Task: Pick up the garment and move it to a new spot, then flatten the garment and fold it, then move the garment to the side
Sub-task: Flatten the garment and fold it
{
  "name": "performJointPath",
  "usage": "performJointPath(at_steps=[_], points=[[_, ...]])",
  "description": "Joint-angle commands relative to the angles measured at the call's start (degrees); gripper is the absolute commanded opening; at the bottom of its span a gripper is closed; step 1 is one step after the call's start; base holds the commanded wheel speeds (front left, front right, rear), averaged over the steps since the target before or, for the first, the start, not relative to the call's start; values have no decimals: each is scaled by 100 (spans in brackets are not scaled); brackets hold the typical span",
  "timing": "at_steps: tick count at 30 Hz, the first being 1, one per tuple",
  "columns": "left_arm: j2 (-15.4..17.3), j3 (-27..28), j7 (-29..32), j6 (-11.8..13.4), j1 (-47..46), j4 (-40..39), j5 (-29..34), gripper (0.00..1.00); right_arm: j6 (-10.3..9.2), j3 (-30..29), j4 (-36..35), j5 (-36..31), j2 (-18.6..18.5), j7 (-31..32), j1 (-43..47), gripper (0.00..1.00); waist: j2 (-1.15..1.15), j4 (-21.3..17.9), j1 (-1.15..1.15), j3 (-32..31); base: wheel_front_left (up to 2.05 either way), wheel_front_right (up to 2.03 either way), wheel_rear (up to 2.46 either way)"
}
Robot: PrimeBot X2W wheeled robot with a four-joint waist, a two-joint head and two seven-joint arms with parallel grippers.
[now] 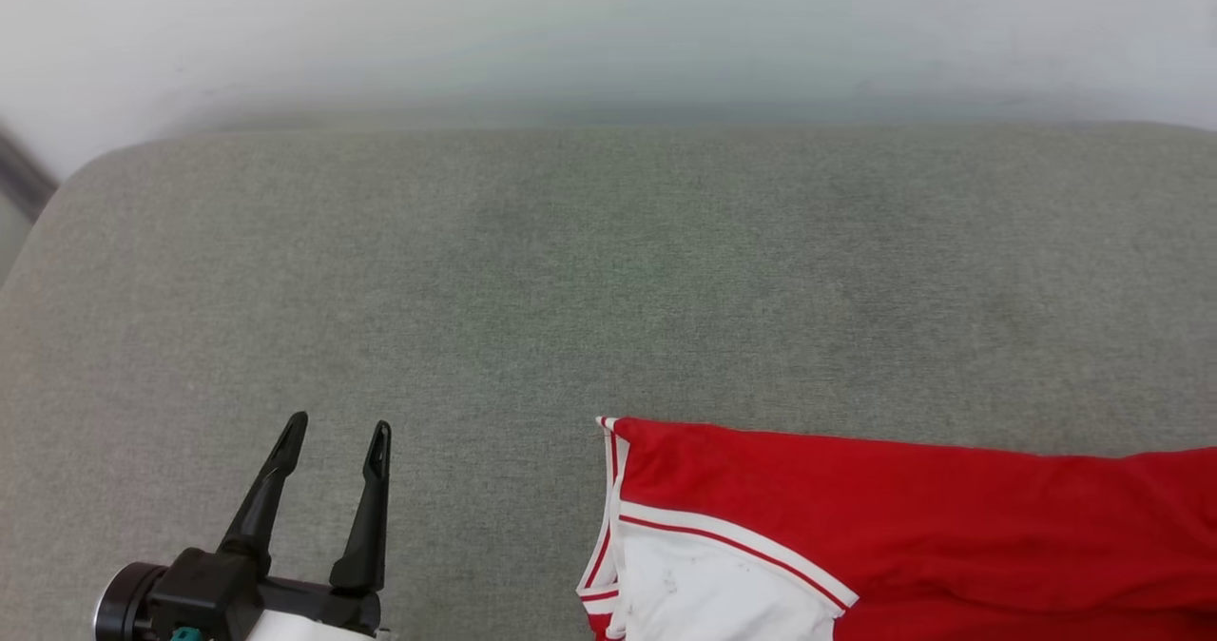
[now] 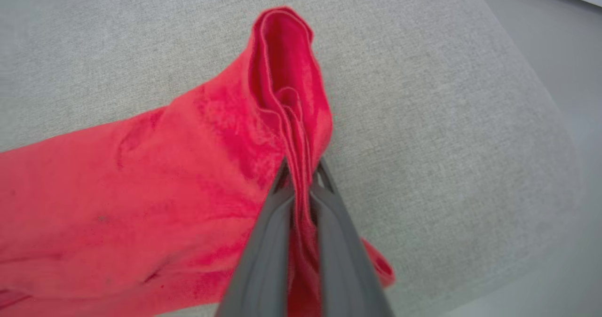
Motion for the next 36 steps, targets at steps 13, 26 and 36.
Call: performJointPath(at_steps=[13, 26, 36], points=[[-92, -106, -26, -4, 139, 35, 13, 100, -3, 1320, -1661, 203, 792, 702, 489, 0, 0, -54, -1, -265, 0, 0, 0], [-103, -139, -26, -4, 184, 80, 5, 100, -3, 3008, -2034, 530, 1418, 1035, 220, 0, 0, 301, -1, -385, 0, 0, 0], [-63, -209, -26, -4, 204, 106, 51, 100, -3, 3958, -1058, 755, 1439, 230, -175, 0, 0, 687, -1, -425, 0, 0, 0]])
